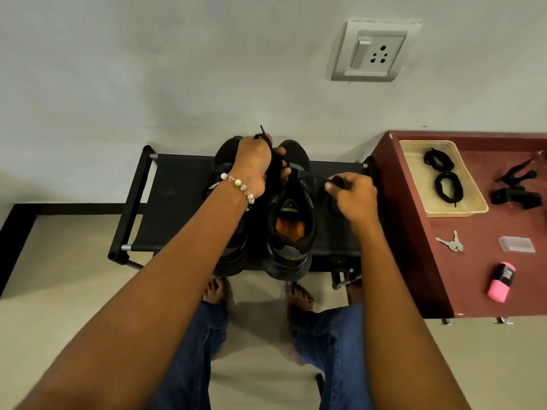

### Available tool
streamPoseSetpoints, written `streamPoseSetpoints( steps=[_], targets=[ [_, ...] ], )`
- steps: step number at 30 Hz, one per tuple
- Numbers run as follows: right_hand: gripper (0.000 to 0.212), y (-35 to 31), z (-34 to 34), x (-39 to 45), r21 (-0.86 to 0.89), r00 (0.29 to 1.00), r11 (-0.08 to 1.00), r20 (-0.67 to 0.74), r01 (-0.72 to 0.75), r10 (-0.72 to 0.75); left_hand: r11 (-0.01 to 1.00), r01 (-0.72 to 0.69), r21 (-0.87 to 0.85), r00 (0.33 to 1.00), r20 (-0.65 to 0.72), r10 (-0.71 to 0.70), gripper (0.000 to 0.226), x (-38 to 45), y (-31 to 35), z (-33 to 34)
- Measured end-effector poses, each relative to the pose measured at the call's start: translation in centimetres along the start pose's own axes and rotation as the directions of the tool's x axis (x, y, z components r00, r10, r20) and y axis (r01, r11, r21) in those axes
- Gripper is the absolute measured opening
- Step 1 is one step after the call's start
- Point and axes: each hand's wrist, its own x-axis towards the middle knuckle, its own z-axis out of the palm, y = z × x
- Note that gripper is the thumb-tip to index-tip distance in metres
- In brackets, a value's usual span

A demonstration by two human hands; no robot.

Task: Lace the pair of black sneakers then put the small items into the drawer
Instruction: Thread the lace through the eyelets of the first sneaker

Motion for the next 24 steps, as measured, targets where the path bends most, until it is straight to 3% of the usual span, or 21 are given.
streamPoseSetpoints(
  steps=[2,3,4,6,7,8,10,12,14,17,19,21,22,24],
  targets=[
    [0.006,-1.0,-1.0,-0.9,0.244,0.996,0.967,-0.028,-0.077,0.086,0.993,-0.061,0.098,0.998,-0.009,0.062,0.023,-0.8,0.6,0.2],
    [0.004,-1.3,-1.4,-1.1,0.200,0.995,0.975,-0.002,-0.095,0.098,0.983,-0.095,0.155,0.995,-0.005,0.097,0.035,-1.2,0.9,0.3],
    [0.015,-1.6,-2.0,-1.1,0.031,0.994,0.994,0.040,-0.106,0.105,0.967,-0.128,0.218,0.992,0.015,0.128,0.045,-1.9,1.3,0.4],
    [0.049,-2.4,-3.0,-1.5,-0.400,0.984,0.914,0.130,-0.064,0.126,0.922,-0.187,0.339,0.982,0.056,0.179,0.047,-3.3,2.0,0.6],
    [0.058,-3.4,-3.4,-2.0,-0.446,0.986,0.895,0.137,-0.022,0.093,0.902,-0.206,0.380,0.978,0.069,0.195,0.041,-4.0,2.3,0.8],
    [0.060,-4.5,-3.8,-2.5,-0.366,0.989,0.930,0.148,0.040,0.016,0.888,-0.207,0.411,0.978,0.074,0.194,0.034,-4.7,2.6,1.0],
    [0.055,-7.2,-4.5,-4.2,0.051,0.966,0.990,0.220,0.130,-0.138,0.882,-0.166,0.441,0.986,0.065,0.153,0.022,-6.2,3.2,1.4],
    [0.052,-9.7,-4.6,-6.6,0.331,0.917,0.939,0.341,0.091,-0.209,0.893,-0.138,0.429,0.990,0.059,0.125,0.017,-7.7,3.8,1.6],
    [0.047,-11.1,-3.8,-8.1,0.271,0.886,0.946,0.373,0.177,-0.273,0.889,-0.144,0.435,0.990,0.060,0.131,0.026,-8.8,4.4,1.6],
    [0.022,-11.2,-3.0,-8.9,0.154,0.939,0.956,0.205,0.248,-0.277,0.841,-0.182,0.510,0.983,0.095,0.156,0.031,-10.4,5.2,1.0],
    [0.011,-11.3,-3.6,-9.0,0.240,0.953,0.943,0.143,0.228,-0.267,0.698,-0.254,0.670,0.962,0.101,0.253,0.032,-11.2,5.7,0.2],
    [0.012,-11.8,-4.7,-9.3,0.352,0.956,0.915,0.137,0.197,-0.258,0.484,-0.345,0.804,0.908,0.156,0.389,0.034,-11.6,6.0,-0.9],
    [0.013,-12.1,-5.3,-9.4,0.391,0.958,0.902,0.138,0.181,-0.252,0.425,-0.382,0.821,0.888,0.199,0.415,0.033,-12.0,6.1,-1.3],
    [0.013,-12.7,-6.5,-9.4,0.451,0.966,0.881,0.134,0.141,-0.223,0.465,-0.448,0.764,0.878,0.279,0.388,0.027,-12.2,6.4,-2.2]
  ],
)
